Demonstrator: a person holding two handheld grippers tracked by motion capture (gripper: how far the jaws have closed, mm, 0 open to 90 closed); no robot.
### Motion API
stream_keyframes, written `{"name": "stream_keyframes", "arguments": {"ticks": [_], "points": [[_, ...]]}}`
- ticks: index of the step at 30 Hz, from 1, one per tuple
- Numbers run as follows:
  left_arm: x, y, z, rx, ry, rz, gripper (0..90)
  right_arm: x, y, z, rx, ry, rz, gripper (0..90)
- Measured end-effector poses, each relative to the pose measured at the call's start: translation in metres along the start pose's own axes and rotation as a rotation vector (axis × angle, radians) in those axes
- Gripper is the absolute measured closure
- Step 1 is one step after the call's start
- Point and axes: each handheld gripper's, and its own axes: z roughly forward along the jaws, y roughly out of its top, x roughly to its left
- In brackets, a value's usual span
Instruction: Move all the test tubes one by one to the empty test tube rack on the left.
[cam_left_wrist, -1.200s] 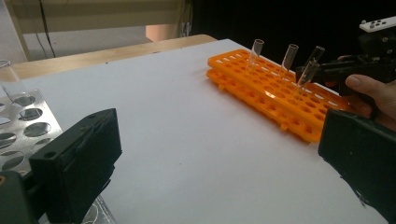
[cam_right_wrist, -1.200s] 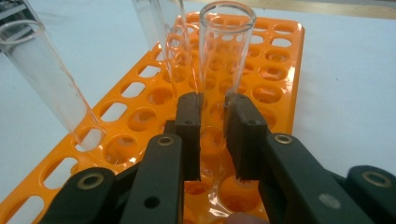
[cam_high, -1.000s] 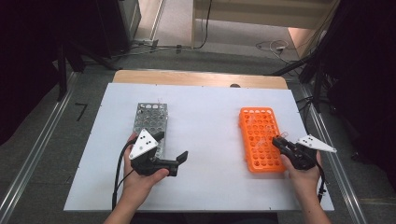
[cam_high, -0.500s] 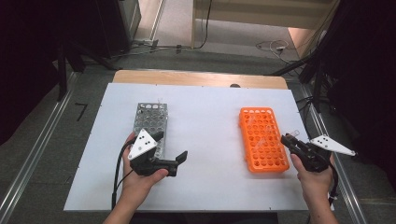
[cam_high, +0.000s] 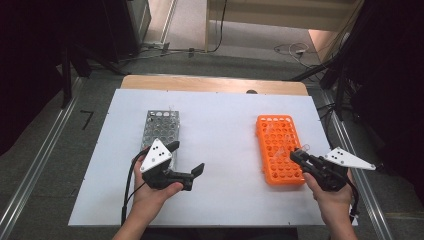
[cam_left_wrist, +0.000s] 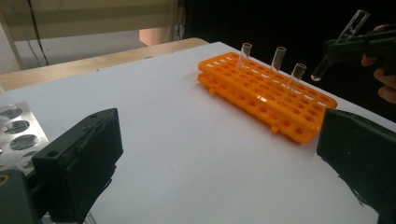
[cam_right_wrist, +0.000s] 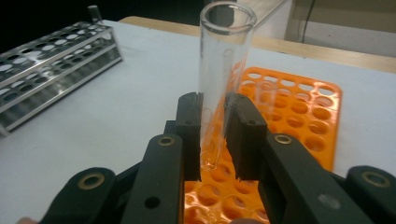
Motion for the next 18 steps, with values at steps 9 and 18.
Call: {"name": "stream_keyframes", "arguments": {"ticks": [9,18], "points": [[-0.008,0.003,0.002,0.002,-0.035,0.019,2.9,0.039,0.002,0.017,0.036,0.098,-0.052,74.1],[-0.019,0.003,0.008,0.001,-0.076,0.021,3.6,0.072,-0.002,0.037,0.075,0.184,-0.097,74.1]]}}
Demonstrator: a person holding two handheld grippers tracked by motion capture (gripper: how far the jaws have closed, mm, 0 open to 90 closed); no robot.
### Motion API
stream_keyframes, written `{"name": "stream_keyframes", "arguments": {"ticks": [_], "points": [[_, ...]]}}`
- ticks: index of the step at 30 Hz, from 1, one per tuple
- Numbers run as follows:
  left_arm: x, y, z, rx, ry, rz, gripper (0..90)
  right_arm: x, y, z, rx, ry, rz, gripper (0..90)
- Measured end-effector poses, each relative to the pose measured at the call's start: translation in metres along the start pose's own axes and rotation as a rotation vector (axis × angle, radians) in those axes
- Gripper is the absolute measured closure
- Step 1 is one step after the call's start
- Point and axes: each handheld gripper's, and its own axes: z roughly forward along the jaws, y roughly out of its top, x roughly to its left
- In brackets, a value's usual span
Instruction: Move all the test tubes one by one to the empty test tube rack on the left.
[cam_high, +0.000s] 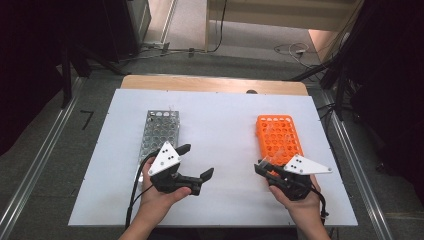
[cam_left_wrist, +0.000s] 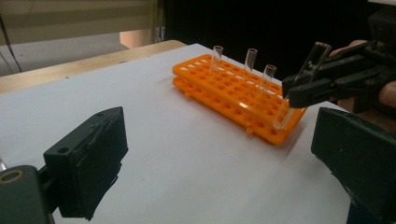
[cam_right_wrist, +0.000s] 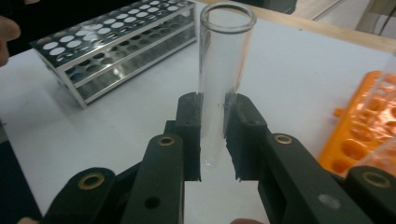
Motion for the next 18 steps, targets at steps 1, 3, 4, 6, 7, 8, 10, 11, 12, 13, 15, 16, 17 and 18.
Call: {"name": "stream_keyframes", "arguments": {"ticks": [1,3,4,6,7,8,10,11,12,13,15,16,17,18], "points": [[-0.001,0.000,0.001,0.000,-0.004,0.002,3.6,0.003,0.000,0.002,0.006,0.008,-0.006,74.1],[-0.004,0.001,0.002,0.003,-0.015,0.006,3.7,0.008,-0.001,0.007,0.016,0.022,-0.018,74.1],[-0.006,0.000,0.003,0.000,-0.022,0.006,4.1,0.011,-0.001,0.009,0.020,0.028,-0.019,74.1],[-0.009,0.000,0.004,-0.007,-0.035,0.004,4.6,0.016,-0.001,0.012,0.025,0.040,-0.031,74.1],[-0.010,0.001,0.005,-0.008,-0.043,0.003,5.0,0.018,-0.001,0.014,0.027,0.047,-0.030,74.1],[-0.011,0.001,0.005,-0.010,-0.044,0.006,5.4,0.020,-0.001,0.015,0.027,0.053,-0.036,74.2],[-0.014,0.001,0.006,-0.011,-0.057,0.004,6.0,0.025,0.000,0.017,0.031,0.064,-0.046,74.1],[-0.015,0.001,0.007,-0.009,-0.062,0.002,6.5,0.027,0.000,0.018,0.033,0.071,-0.047,74.2],[-0.015,0.001,0.007,-0.008,-0.065,-0.002,7.1,0.028,0.000,0.019,0.035,0.076,-0.053,74.2],[-0.016,0.001,0.008,-0.007,-0.075,-0.006,8.0,0.030,0.000,0.020,0.036,0.081,-0.060,74.1],[-0.018,0.000,0.010,0.005,-0.077,-0.002,10.0,0.033,0.000,0.022,0.040,0.090,-0.065,74.1],[-0.019,0.000,0.010,0.004,-0.083,-0.003,10.9,0.034,0.000,0.023,0.039,0.093,-0.069,74.2],[-0.020,0.000,0.011,0.006,-0.085,-0.004,12.4,0.035,0.000,0.023,0.043,0.097,-0.072,74.2],[-0.020,0.000,0.012,0.010,-0.089,-0.005,13.9,0.037,0.000,0.024,0.045,0.100,-0.073,74.2]]}}
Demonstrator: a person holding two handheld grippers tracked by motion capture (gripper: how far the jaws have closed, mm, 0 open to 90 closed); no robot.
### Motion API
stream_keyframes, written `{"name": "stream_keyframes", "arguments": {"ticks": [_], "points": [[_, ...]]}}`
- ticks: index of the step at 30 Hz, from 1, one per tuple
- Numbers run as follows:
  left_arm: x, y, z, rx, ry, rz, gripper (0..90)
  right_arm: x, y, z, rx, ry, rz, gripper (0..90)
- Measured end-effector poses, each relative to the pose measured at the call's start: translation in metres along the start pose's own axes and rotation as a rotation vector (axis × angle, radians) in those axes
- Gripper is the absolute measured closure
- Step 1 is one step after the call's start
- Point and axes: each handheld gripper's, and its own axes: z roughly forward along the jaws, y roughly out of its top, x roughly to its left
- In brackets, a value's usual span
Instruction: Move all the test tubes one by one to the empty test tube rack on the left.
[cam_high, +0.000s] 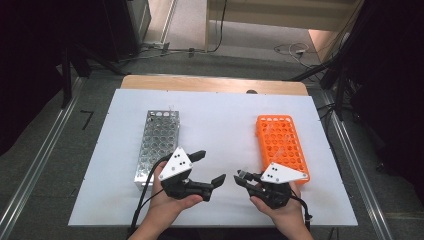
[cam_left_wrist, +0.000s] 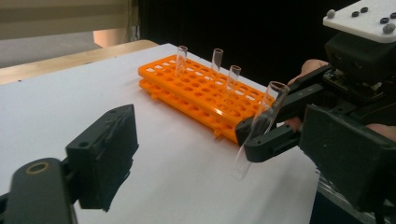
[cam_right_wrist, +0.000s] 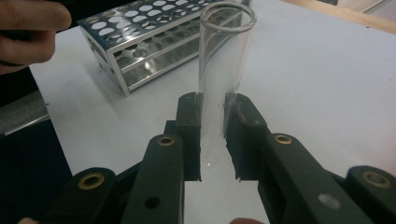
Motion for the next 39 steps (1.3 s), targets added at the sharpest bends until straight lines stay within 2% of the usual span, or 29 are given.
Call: {"name": "stream_keyframes", "arguments": {"ticks": [7,20,25,30,39], "points": [[-0.011,-0.001,0.009,0.019,-0.010,0.016,27.9,0.007,0.001,0.006,0.009,0.020,-0.020,74.2],[-0.024,-0.005,0.020,0.043,-0.079,0.052,56.3,0.017,0.001,0.012,0.021,0.049,-0.052,74.2],[-0.030,-0.008,0.025,0.063,-0.085,0.078,63.3,0.020,0.001,0.014,0.027,0.060,-0.057,74.2],[-0.032,-0.008,0.026,0.073,-0.073,0.098,68.5,0.022,0.002,0.014,0.027,0.072,-0.068,74.2],[-0.032,-0.008,0.026,0.070,-0.062,0.104,73.4,0.023,0.002,0.014,0.028,0.080,-0.065,74.2]]}}
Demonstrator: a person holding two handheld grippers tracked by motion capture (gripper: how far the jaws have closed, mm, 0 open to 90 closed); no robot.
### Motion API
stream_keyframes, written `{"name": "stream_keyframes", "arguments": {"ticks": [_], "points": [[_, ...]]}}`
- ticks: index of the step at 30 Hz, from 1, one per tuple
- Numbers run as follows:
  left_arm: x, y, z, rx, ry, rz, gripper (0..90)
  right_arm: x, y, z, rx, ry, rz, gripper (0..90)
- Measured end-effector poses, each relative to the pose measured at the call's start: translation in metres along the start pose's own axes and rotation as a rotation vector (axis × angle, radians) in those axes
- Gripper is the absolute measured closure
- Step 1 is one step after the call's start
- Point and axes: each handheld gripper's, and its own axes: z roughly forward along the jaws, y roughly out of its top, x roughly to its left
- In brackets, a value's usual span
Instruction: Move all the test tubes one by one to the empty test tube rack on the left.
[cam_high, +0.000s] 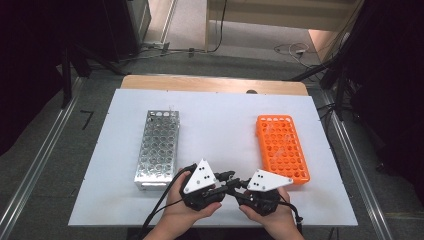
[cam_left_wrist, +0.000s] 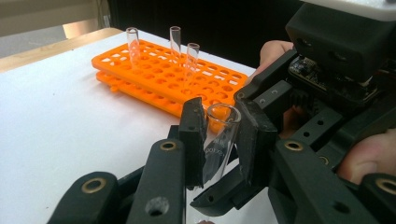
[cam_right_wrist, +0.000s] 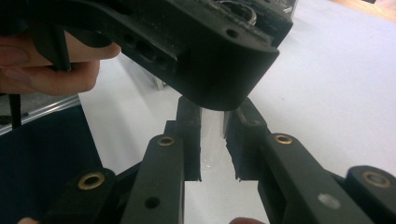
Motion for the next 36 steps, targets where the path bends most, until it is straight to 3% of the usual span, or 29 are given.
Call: {"name": "stream_keyframes", "arguments": {"ticks": [8,15,18,27,36], "points": [[0.003,0.001,-0.001,-0.001,0.013,-0.007,75.5,-0.002,-0.001,0.000,-0.005,0.006,0.009,73.4],[0.008,0.003,-0.005,-0.017,0.019,-0.023,75.7,-0.003,-0.001,0.000,-0.034,0.043,0.011,44.6],[0.011,0.004,-0.008,-0.024,0.032,-0.028,75.7,-0.005,0.000,-0.003,-0.046,0.040,0.009,37.1],[0.024,0.010,-0.018,-0.054,0.084,-0.031,75.8,-0.025,-0.003,-0.020,-0.084,-0.009,0.046,24.0],[0.049,0.016,-0.033,-0.078,0.171,-0.060,75.8,-0.052,-0.010,-0.040,-0.117,-0.076,0.088,16.5]]}}
